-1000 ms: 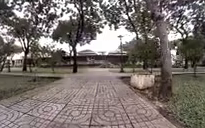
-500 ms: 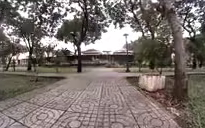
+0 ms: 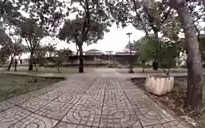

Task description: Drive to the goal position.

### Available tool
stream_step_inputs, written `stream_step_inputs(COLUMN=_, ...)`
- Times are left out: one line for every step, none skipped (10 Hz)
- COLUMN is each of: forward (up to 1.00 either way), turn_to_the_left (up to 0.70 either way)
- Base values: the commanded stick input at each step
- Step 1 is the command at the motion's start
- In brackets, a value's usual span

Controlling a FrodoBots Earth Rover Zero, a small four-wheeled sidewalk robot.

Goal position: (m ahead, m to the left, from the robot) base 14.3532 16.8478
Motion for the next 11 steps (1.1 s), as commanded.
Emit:
stream_step_inputs(forward=0.50, turn_to_the_left=0.00)
stream_step_inputs(forward=0.50, turn_to_the_left=0.00)
stream_step_inputs(forward=0.50, turn_to_the_left=0.00)
stream_step_inputs(forward=0.50, turn_to_the_left=0.00)
stream_step_inputs(forward=0.50, turn_to_the_left=0.00)
stream_step_inputs(forward=0.50, turn_to_the_left=0.00)
stream_step_inputs(forward=0.50, turn_to_the_left=0.00)
stream_step_inputs(forward=0.50, turn_to_the_left=0.00)
stream_step_inputs(forward=0.50, turn_to_the_left=0.00)
stream_step_inputs(forward=0.50, turn_to_the_left=0.00)
stream_step_inputs(forward=0.50, turn_to_the_left=0.00)
